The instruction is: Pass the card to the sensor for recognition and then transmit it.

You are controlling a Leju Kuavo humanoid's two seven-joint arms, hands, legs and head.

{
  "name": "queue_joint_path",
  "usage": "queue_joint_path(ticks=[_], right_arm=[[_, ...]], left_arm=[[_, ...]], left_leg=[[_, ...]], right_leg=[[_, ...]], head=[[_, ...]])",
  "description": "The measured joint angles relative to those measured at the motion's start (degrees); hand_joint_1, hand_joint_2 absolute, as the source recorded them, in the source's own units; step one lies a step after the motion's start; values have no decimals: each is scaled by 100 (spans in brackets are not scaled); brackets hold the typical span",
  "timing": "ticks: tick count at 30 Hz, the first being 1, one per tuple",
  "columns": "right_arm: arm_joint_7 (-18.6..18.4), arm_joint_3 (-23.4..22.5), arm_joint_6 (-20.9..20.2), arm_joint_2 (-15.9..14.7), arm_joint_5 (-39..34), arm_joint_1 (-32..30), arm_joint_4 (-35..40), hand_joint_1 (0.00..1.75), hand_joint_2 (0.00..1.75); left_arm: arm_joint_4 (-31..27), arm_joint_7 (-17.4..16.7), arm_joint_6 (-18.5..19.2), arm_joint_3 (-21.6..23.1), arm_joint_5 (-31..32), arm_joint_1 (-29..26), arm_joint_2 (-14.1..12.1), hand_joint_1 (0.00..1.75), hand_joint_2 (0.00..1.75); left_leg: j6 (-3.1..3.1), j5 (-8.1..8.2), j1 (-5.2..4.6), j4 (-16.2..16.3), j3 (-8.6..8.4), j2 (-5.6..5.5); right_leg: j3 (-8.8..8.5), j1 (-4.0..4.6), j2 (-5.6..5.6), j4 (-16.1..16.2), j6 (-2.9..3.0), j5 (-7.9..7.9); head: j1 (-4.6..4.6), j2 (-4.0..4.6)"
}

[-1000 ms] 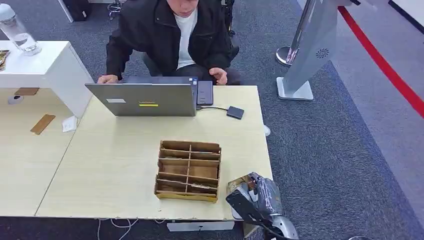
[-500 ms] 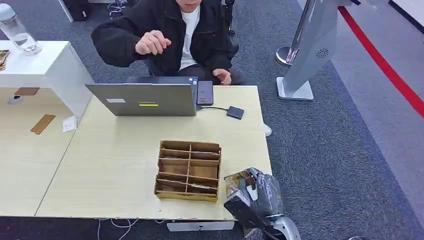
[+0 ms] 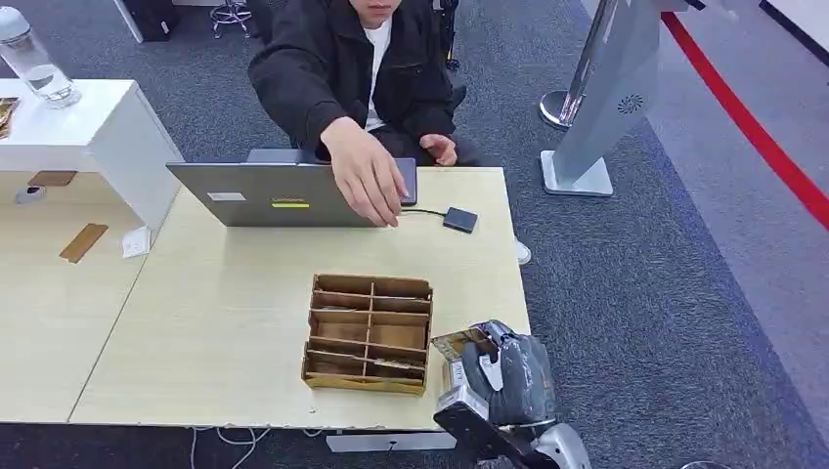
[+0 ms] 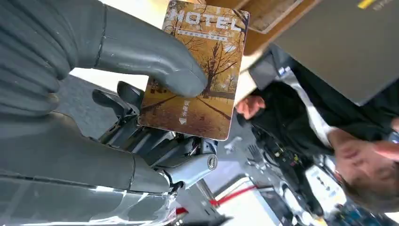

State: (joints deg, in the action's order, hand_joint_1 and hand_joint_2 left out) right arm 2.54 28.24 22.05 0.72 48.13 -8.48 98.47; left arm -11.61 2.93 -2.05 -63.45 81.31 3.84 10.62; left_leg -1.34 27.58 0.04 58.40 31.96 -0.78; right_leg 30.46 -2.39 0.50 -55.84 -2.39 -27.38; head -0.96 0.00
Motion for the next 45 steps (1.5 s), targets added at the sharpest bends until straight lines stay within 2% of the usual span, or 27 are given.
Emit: queue_joint_path(ticks=[14,28,37,44,45], right_arm=[[225,42,-9,-2,511,658,57,175,175],[-118,236,-216,-2,745,1706,-123,175,175],[-140,262,-221,-2,758,1823,-238,175,175],[-300,291,-230,20,826,2082,-398,175,175],[-300,291,-230,44,830,2115,-422,161,175]], left_arm=[[0,0,17,4,151,7,-2,0,0],[0,0,66,74,253,21,-2,0,0],[0,0,68,105,262,22,-9,0,0],[0,0,79,127,308,25,-11,0,0],[0,0,79,138,315,25,-11,0,0]], left_leg=[[0,-1,0,0,0,0],[0,-1,0,0,0,0],[0,0,0,0,4,-1],[0,-1,0,0,4,0],[0,-1,0,0,4,-1]], right_leg=[[0,0,0,0,0,1],[0,0,0,0,0,2],[2,0,0,0,1,1],[3,0,0,0,0,2],[3,0,1,0,0,2]], head=[[0,0],[0,0],[0,0],[0,0],[0,0]])
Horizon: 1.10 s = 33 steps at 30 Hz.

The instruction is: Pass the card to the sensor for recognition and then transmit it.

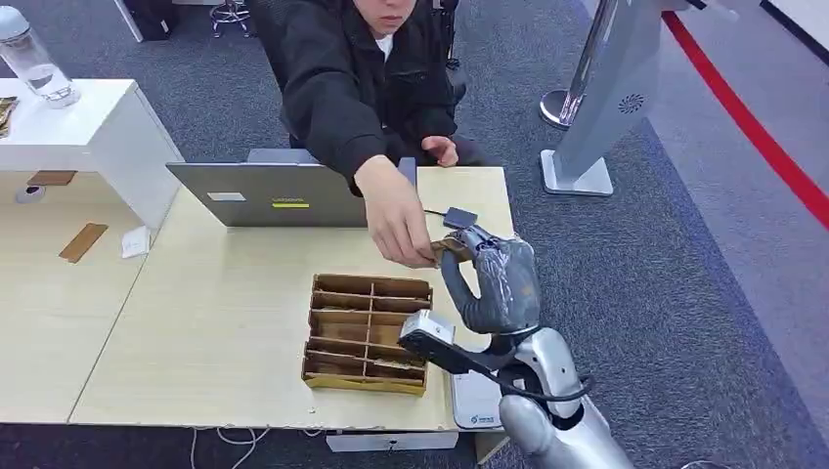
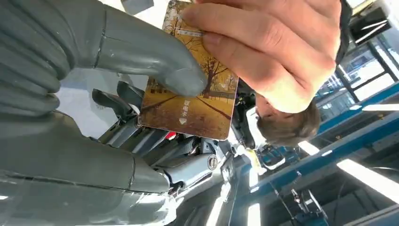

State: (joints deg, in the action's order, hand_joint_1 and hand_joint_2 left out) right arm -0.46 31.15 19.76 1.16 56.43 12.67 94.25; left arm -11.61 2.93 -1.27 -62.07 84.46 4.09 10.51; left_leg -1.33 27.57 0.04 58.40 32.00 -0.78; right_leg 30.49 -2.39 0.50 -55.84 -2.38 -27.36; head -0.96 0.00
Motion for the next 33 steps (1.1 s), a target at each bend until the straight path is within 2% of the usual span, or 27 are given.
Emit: queue_joint_path(ticks=[1,20,33], right_arm=[[0,4,0,22,2,25,-17,3,175],[-68,136,30,105,96,115,-90,0,175],[238,387,210,103,2,-319,153,0,175]], left_arm=[[0,-7,0,15,2,0,0,0,0],[0,-9,0,61,-11,0,0,0,0],[0,-11,-11,61,-101,-2,0,0,0]], left_leg=[[0,0,0,0,0,0],[0,0,0,0,3,0],[0,1,0,0,5,0]], right_leg=[[0,0,0,0,0,0],[4,0,0,0,0,0],[7,0,0,0,0,-1]], head=[[0,0],[0,0],[0,0]])
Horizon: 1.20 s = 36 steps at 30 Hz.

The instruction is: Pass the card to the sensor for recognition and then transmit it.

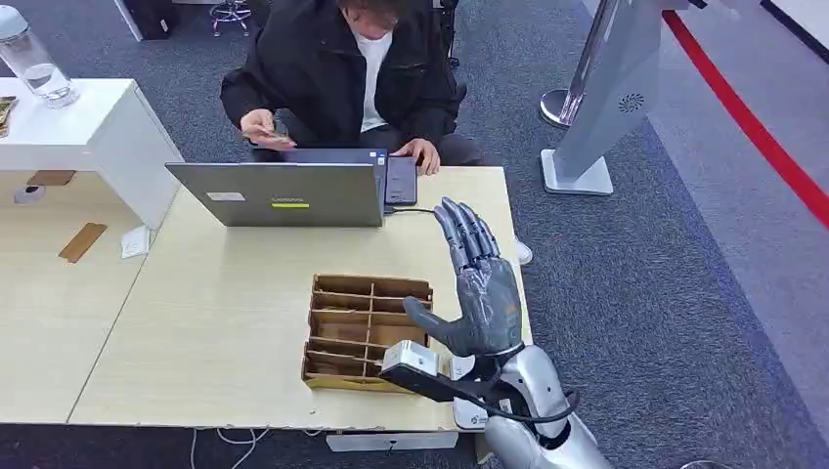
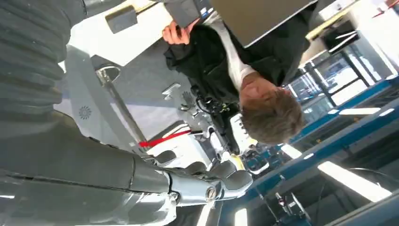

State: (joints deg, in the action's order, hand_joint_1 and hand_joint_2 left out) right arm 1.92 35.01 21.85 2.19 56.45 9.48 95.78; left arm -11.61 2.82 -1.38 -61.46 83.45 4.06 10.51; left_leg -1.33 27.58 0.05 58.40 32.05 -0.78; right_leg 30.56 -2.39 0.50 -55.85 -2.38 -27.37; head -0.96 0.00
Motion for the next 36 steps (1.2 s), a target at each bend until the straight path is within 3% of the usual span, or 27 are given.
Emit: queue_joint_path(ticks=[17,36], right_arm=[[411,567,199,-125,254,-524,50,0,175],[293,1226,81,-323,634,-388,-707,0,175]], left_arm=[[0,-17,-7,0,-39,0,4,0,0],[0,-46,2,-2,24,2,-4,0,0]], left_leg=[[0,0,0,0,0,1],[0,0,0,0,1,1]], right_leg=[[0,0,0,0,0,0],[0,0,0,0,0,0]], head=[[0,0],[0,0]])
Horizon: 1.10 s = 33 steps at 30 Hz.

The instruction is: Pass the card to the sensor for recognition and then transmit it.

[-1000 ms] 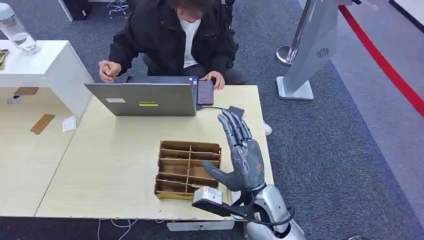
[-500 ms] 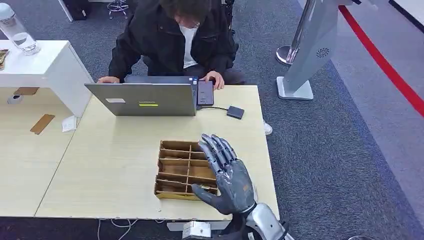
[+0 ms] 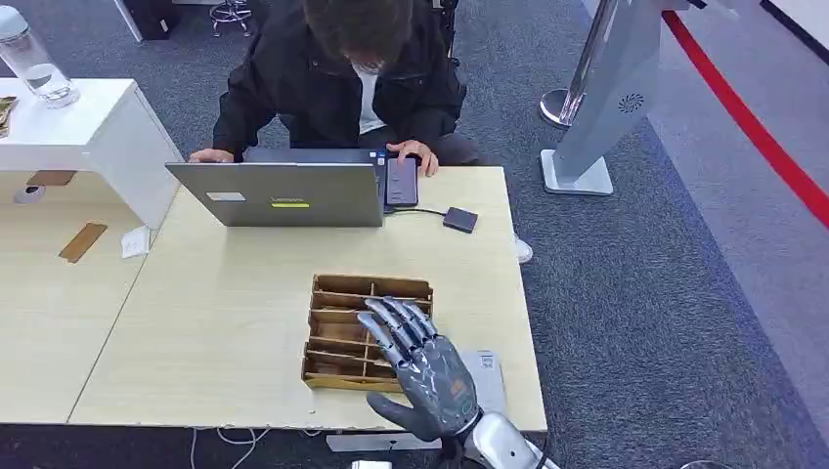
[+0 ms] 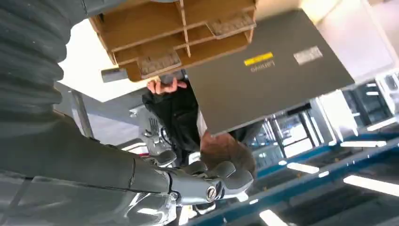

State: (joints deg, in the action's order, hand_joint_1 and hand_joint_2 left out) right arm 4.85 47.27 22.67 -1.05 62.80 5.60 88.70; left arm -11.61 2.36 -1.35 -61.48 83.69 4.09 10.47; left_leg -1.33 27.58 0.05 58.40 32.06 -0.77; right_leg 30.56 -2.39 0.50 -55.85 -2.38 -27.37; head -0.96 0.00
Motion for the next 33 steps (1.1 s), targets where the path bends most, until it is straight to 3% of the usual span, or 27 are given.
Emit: queue_joint_path(ticks=[9,15,22,30,33], right_arm=[[-343,197,9,-26,330,225,-755,0,175],[-378,219,7,-28,323,329,-1105,0,175],[-378,221,0,-28,321,348,-1332,19,175],[-405,223,2,-28,315,359,-1410,24,175],[-405,223,2,-28,315,360,-1415,37,175]], left_arm=[[0,-4,11,2,39,3,-4,0,0],[0,-4,15,2,52,2,-5,0,0],[0,-4,31,2,59,3,-4,0,0],[0,-4,35,2,57,3,-4,0,0],[0,-4,35,2,57,3,-4,0,0]], left_leg=[[0,0,0,0,0,0],[0,0,0,0,0,0],[0,0,0,0,0,0],[0,0,0,0,0,0],[0,0,0,0,0,0]], right_leg=[[-1,0,0,0,0,0],[1,0,0,0,0,0],[0,0,0,0,0,0],[0,0,0,0,0,0],[0,0,0,0,0,0]], head=[[0,0],[0,0],[0,0],[0,0],[0,0]])
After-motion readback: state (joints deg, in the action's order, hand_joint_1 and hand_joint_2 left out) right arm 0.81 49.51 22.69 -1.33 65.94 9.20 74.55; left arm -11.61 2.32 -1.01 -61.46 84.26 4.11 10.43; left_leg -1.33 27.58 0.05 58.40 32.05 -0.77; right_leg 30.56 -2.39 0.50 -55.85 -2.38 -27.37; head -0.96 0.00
